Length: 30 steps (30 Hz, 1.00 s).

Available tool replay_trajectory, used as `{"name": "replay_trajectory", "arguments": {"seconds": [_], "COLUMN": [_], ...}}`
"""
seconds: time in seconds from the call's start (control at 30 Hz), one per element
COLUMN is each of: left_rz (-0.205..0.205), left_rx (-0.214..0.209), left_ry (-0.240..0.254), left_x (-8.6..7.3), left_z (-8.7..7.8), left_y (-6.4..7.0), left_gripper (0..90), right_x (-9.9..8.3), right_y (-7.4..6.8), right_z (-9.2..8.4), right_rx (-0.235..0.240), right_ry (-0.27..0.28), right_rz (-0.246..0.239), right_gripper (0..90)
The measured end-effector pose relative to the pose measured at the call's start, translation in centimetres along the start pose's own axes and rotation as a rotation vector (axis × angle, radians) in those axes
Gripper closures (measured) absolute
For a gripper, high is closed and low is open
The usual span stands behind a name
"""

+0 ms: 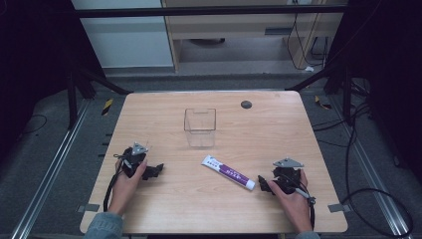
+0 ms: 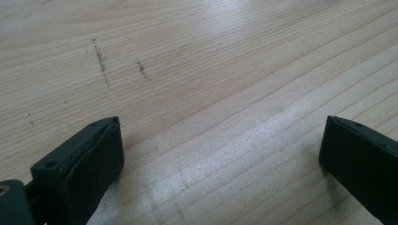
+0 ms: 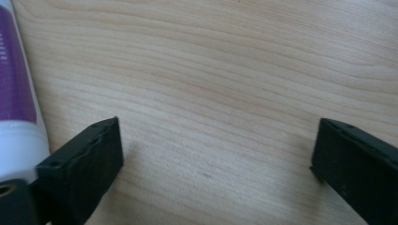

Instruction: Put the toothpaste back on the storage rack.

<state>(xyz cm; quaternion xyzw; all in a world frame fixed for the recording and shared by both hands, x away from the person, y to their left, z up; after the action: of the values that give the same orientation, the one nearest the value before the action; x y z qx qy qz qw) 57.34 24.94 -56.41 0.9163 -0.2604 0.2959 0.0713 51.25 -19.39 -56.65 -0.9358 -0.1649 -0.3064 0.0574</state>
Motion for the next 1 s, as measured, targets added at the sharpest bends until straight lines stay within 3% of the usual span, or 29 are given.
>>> {"name": "replay_trajectory", "arguments": {"seconds": [0.17, 0.37, 0.4, 0.47, 0.5, 0.53, 0.63, 0.67, 0.77, 1.0], "left_rz": [-0.001, -0.007, -0.007, -0.009, -0.010, -0.010, -0.010, -0.009, -0.009, -0.015], "left_rx": [0.003, 0.004, 0.005, 0.005, 0.005, 0.005, 0.007, 0.007, 0.007, 0.009], "left_ry": [-0.003, -0.004, -0.004, -0.004, -0.004, -0.004, -0.001, -0.001, -0.001, 0.000], "left_x": [0.0, -0.1, -0.1, -0.1, -0.1, -0.1, -0.1, -0.1, -0.1, -0.2], "left_z": [0.0, 0.0, 0.0, 0.0, 0.0, -0.1, -0.1, -0.1, -0.1, -0.1], "left_y": [0.0, 0.0, 0.1, 0.1, 0.1, 0.1, 0.1, 0.1, 0.1, 0.2], "left_gripper": [0.0, 0.0, 0.0, 0.0, 0.0, 0.0, 0.0, 0.0, 0.0, 0.0], "right_x": [-0.5, 0.3, 1.1, 1.9, 1.9, 2.7, 3.5, 4.3, 5.1, 7.9], "right_y": [0.3, -0.7, -1.9, -2.8, -2.8, -4.0, -5.0, -5.9, -6.5, -8.6], "right_z": [-0.9, -3.7, -4.9, -5.6, -5.6, -6.3, -6.6, -6.8, -6.7, -5.8], "right_rx": [0.012, 0.010, 0.021, 0.013, 0.013, 0.010, 0.006, 0.015, 0.012, 0.032], "right_ry": [-0.012, 0.001, 0.012, 0.015, 0.015, 0.002, -0.020, -0.038, -0.059, -0.130], "right_rz": [-0.006, -0.087, -0.133, -0.182, -0.182, -0.216, -0.250, -0.278, -0.308, -0.393], "right_gripper": [10.5, 22.1, 25.0, 25.4, 25.4, 23.7, 21.1, 20.6, 20.7, 27.8]}}
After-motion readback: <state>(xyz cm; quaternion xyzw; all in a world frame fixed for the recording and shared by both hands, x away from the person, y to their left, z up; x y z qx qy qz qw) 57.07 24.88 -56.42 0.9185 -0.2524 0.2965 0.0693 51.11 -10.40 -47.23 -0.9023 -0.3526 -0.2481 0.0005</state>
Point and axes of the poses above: each handheld gripper's, and its own axes: z roughly forward along the jaws, x roughly out of its top, y roughly to its right, the point moved 8 cm from there along z, roughly forward along the jaws, and after that the axes turned 10 degrees about -y, right-handed, at the moved point
